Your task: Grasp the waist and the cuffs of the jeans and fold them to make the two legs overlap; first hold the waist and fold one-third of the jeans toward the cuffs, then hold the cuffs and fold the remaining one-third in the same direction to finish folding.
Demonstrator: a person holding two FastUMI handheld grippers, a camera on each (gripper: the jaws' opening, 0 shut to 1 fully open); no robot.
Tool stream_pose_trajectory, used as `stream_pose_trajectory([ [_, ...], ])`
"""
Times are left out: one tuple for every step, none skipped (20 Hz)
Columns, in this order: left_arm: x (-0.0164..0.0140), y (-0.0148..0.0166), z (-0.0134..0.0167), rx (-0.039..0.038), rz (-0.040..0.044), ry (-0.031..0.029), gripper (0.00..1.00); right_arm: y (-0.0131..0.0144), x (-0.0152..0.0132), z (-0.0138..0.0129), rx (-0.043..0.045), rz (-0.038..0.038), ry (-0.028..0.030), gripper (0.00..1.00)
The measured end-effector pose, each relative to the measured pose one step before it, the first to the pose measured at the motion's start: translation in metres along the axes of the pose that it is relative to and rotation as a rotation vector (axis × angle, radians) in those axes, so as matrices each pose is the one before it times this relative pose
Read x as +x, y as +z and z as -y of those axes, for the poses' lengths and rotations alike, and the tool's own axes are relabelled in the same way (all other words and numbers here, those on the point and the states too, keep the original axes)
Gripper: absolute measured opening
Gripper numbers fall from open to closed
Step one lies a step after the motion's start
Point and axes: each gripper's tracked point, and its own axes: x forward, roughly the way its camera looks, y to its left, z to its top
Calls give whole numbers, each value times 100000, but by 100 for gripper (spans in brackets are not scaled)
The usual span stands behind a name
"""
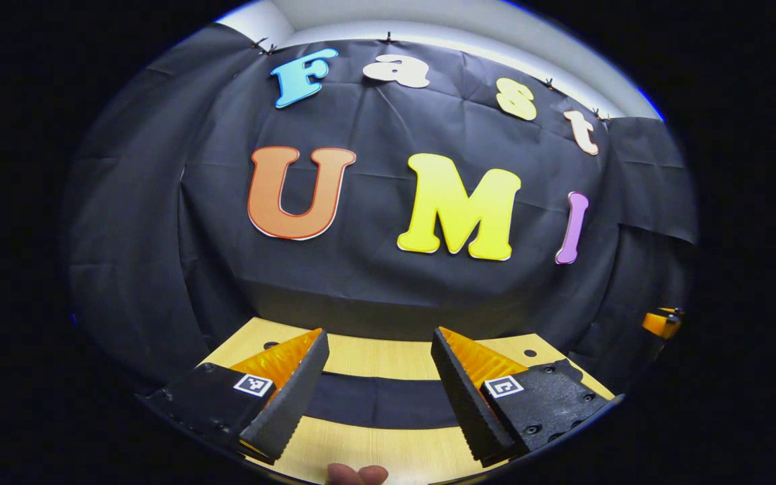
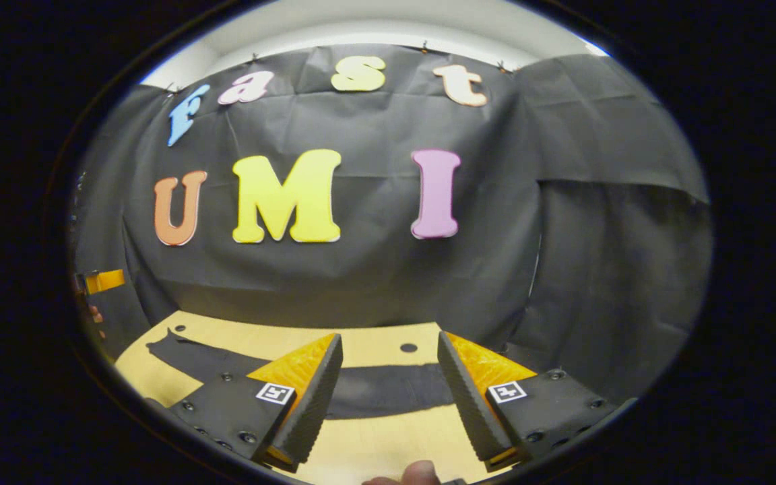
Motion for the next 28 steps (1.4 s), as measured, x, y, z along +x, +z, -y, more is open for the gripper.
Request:
stream_pose_trajectory([
  [22,373,804,1461,1075,-416,98,-926,-67,821,3348,-2353,-1337,85],
  [136,327,751,1417,495,-915,100,-880,329,868,3055,-2091,-1950,85],
  [463,97,624,2230,-291,-605,98,-997,660,889,2780,-2623,-1587,89],
  [360,234,340,2576,-435,64,98,-1010,612,690,3267,-2893,-1153,89],
  [90,246,266,1956,-179,474,98,-807,655,841,3052,-2258,-1264,89],
  [173,311,474,1357,347,71,98,-851,826,760,2204,-1956,-1333,89],
  [-105,250,473,691,181,366,98,-955,1212,817,1836,-2097,-1371,89],
  [91,76,545,352,-160,273,98,-880,1193,566,1506,-2098,-1212,86],
  [-75,83,591,-70,-369,600,98,-929,1367,676,1215,-2281,-984,85],
  [70,-186,631,-456,-624,779,98,-727,1312,468,698,-1984,-750,85],
  [-31,-218,630,-318,-888,511,98,-591,1316,867,895,-1746,-619,92],
  [-96,-136,531,-30,-573,879,98,-413,1433,823,1006,-1323,-935,86],
  [86,-46,369,279,-620,692,98,-276,1417,990,1674,-1617,-853,92],
  [75,-126,397,201,-635,1051,98,-296,1404,731,2410,-1663,-552,92],
  [-24,-204,205,-143,-1061,1267,98,-450,1219,937,2679,-2601,-362,92],
  [145,-44,396,-273,-692,690,98,-308,1293,687,2399,-1765,-691,92],
  [65,118,435,-82,-473,546,98,-419,1311,295,1936,-1540,-856,92],
  [196,-40,474,422,-553,271,98,-103,1265,488,1261,-834,-542,92],
  [80,-91,374,635,-316,517,98,-49,1365,337,664,-798,-601,92],
  [110,-78,356,641,-415,465,98,-120,1038,339,396,-827,-238,92],
  [-8,-229,263,24,-851,917,98,-171,928,236,301,-1268,-117,92],
  [63,-230,140,-482,-846,810,98,-253,823,120,239,-1447,129,92],
  [-10,-58,160,-792,-697,804,98,-152,694,197,-19,-1341,123,92],
  [-155,-94,93,-833,-333,989,98,-118,776,43,16,-898,208,92],
  [-113,-293,144,-726,-720,628,98,-124,757,157,81,-708,3,92],
  [-35,-431,3,-224,-1418,978,98,-35,670,71,-86,-715,-48,92],
  [-163,-450,-22,46,-1387,802,98,11,626,143,67,-344,134,92],
  [3,-385,0,-35,-1260,686,98,124,573,165,-50,-403,83,92],
])
